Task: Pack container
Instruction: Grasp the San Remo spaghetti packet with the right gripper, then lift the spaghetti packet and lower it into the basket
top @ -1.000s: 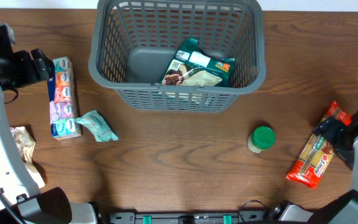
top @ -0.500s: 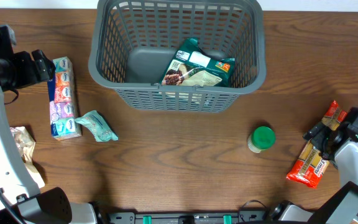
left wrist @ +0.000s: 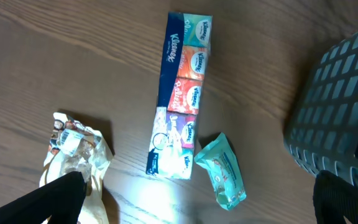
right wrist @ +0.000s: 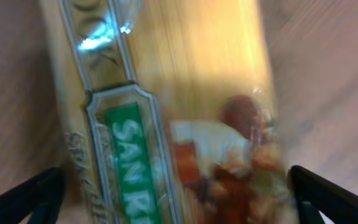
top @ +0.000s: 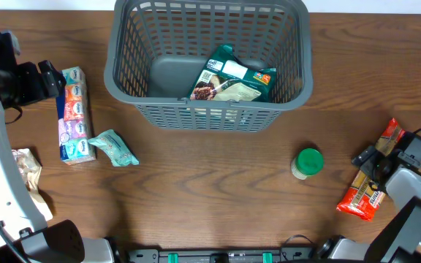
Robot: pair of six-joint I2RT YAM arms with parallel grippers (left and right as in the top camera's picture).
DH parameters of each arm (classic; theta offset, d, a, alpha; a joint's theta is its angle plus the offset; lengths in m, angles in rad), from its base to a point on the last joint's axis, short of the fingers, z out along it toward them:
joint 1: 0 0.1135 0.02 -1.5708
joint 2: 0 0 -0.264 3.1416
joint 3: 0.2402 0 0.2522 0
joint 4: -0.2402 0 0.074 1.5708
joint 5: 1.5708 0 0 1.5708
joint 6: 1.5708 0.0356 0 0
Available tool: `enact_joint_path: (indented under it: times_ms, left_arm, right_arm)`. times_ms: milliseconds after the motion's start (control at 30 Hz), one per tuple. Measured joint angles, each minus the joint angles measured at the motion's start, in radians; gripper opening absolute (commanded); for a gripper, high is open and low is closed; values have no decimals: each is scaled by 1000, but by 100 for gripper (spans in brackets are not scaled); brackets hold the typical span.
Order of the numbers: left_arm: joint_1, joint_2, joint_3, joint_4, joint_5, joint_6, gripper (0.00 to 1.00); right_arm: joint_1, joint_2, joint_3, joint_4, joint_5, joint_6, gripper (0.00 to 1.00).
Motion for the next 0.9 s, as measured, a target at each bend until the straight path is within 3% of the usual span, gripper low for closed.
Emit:
enact_joint_path:
  times_ms: [133, 167, 200, 233, 533, 633, 733, 900]
  left_arm:
    - [0, 0, 0, 0, 0, 0, 99]
    - [0, 0, 0, 0, 0, 0, 99]
    - [0, 0, 0, 0, 0, 0, 99]
    - [0, 0, 0, 0, 0, 0, 99]
    - [0, 0, 0, 0, 0, 3, 99]
    - [0, 0, 0, 0, 0, 4, 99]
    - [0, 0, 0, -1, 0, 9, 99]
    - [0, 0, 0, 0, 0, 22, 99]
  right_arm:
    - [-2, 23, 10, 23, -16, 0, 40]
    - [-1, 27, 15, 24, -18, -3, 20]
    - [-1, 28, 17, 24, -21, -4, 6]
    - [-1, 27, 20, 24, -22, -9, 1]
    - [21, 13, 57, 17, -64, -8, 2]
    - [80, 16, 118, -68, -159, -17, 2]
    - [151, 20, 246, -194, -226, -38, 2]
    - [288, 30, 672, -399, -249, -128, 1]
